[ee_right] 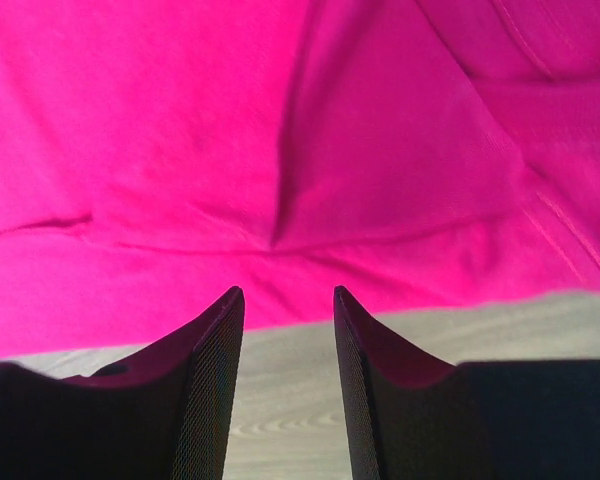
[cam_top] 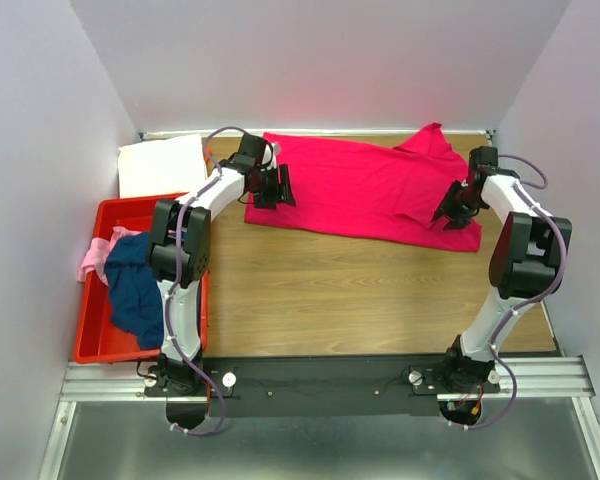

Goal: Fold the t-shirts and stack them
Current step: Fold the tshirt

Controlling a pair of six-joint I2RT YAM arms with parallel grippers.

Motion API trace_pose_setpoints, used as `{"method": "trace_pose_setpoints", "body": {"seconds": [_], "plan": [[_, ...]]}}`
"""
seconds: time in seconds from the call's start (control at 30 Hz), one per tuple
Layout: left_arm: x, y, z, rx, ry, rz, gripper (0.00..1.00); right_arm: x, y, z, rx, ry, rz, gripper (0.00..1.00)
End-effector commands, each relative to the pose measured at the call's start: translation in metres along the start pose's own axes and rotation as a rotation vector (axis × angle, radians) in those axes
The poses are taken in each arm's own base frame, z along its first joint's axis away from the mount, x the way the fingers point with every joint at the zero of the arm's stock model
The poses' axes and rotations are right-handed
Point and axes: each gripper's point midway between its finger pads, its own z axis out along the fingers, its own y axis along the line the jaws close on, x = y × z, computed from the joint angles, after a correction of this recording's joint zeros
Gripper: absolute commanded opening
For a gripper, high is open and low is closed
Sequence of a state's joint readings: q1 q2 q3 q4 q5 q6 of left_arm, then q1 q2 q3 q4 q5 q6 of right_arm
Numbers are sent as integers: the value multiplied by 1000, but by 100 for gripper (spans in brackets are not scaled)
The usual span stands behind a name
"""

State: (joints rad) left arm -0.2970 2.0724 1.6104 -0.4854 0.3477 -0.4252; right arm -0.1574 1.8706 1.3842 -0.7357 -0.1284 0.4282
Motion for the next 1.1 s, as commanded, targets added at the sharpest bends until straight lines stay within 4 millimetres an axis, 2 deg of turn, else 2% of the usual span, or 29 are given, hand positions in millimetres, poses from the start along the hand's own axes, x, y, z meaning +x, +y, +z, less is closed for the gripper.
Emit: {"method": "trace_pose_setpoints", "body": {"seconds": [0.0, 0.17, 0.4, 0.7, 0.9, 1.07], "plan": [[-12, -1, 2, 36, -45, -8, 69, -4, 11, 19, -68, -12, -28, 48], [2, 11, 13, 12, -7, -7, 69, -2, 13, 32, -70, 3, -29, 47], [11, 15, 13, 5, 6, -2, 69, -1, 14, 43, -62, 12, -30, 44], [29, 33, 20, -46, 45, 11, 70, -6, 27, 44, -81, -6, -49, 25], [36, 38, 19, -60, 52, 26, 70, -13, 39, 33, -107, -33, -45, 1], [39, 39, 17, -61, 56, 34, 70, -30, 56, 21, -141, -80, -49, 0]]}}
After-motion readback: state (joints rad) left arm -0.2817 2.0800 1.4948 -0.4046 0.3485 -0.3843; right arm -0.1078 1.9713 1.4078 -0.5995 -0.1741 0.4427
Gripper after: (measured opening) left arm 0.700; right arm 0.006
